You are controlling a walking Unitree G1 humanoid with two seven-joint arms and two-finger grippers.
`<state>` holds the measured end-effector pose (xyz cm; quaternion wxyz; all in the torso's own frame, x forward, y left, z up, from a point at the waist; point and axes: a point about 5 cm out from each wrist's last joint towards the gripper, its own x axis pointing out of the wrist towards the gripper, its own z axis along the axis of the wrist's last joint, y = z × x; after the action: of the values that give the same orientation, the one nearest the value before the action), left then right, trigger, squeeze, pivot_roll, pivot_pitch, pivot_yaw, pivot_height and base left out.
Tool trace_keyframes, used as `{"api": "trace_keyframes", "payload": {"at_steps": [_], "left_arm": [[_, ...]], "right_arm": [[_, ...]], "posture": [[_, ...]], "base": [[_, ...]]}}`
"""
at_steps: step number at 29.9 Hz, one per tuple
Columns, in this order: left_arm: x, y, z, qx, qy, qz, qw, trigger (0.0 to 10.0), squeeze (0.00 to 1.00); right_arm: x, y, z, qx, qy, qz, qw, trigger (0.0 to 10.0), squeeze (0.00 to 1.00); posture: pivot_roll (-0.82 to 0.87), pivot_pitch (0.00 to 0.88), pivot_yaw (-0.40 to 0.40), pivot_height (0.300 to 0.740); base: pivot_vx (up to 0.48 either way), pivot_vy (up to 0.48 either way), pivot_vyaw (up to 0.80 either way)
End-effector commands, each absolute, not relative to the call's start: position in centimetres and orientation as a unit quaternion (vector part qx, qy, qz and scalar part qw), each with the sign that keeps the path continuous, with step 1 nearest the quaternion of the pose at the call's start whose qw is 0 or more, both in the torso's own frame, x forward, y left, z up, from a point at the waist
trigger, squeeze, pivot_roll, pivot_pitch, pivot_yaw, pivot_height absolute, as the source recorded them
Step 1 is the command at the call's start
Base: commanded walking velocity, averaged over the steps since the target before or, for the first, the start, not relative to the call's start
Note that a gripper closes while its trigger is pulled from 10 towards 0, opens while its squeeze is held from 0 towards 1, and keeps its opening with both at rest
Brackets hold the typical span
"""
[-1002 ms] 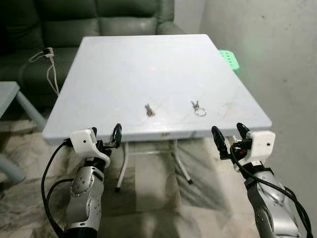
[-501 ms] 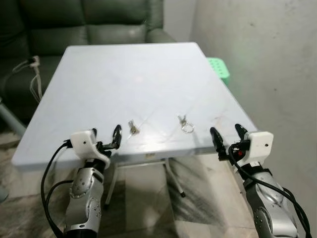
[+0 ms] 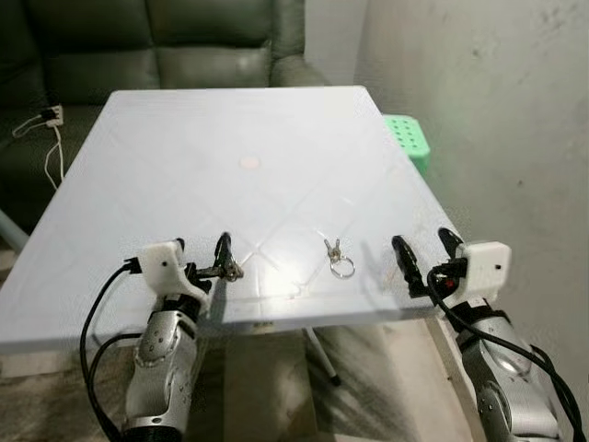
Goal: Hang keys on a hook
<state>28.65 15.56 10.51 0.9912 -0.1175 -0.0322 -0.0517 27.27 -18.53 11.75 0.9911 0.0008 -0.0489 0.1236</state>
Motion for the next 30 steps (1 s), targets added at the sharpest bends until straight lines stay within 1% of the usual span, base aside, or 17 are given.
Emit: {"api": "trace_keyframes", "payload": {"at_steps": [1,5,8,17,27,30], "left_arm": [[28.4,14.5,10.8,-0.102,-0.036,-0.082,0.991,10.0,0.0],[28.1,13.9,11.2,-0.096,-0.04,-0.099,0.99,10.0,0.0],[27.6,13.0,11.4,-0.087,-0.039,-0.122,0.988,10.0,0.0],[26.5,11.6,11.3,-0.094,-0.033,-0.144,0.985,10.0,0.0],[25.7,10.4,11.3,-0.094,-0.028,-0.164,0.982,10.0,0.0],[25.6,10.1,11.3,-0.098,-0.026,-0.169,0.98,10.0,0.0]], "right_arm": [[27.4,-18.9,11.6,-0.016,-0.044,0.133,0.99,10.0,0.0],[28.0,-18.8,11.8,-0.028,-0.047,0.15,0.987,10.0,0.0],[29.1,-18.5,11.8,-0.037,-0.044,0.179,0.982,10.0,0.0],[30.3,-17.2,11.8,-0.051,-0.045,0.234,0.97,10.0,0.0],[31.4,-16.1,11.5,-0.055,-0.045,0.268,0.961,10.0,0.0],[31.5,-15.3,11.0,-0.07,-0.04,0.301,0.95,10.0,0.0]], "posture": [[-0.03,0.083,-0.06,0.74],[-0.02,0.091,-0.059,0.74],[-0.01,0.095,-0.061,0.74],[0.0,0.103,-0.066,0.74],[0.0,0.105,-0.069,0.74],[0.01,0.103,-0.073,0.74]], "base": [[0.0,0.0,0.0],[0.0,0.0,0.0],[0.0,0.0,0.0],[0.0,0.0,0.0],[0.0,0.0,0.0],[0.0,0.0,0.0]]}}
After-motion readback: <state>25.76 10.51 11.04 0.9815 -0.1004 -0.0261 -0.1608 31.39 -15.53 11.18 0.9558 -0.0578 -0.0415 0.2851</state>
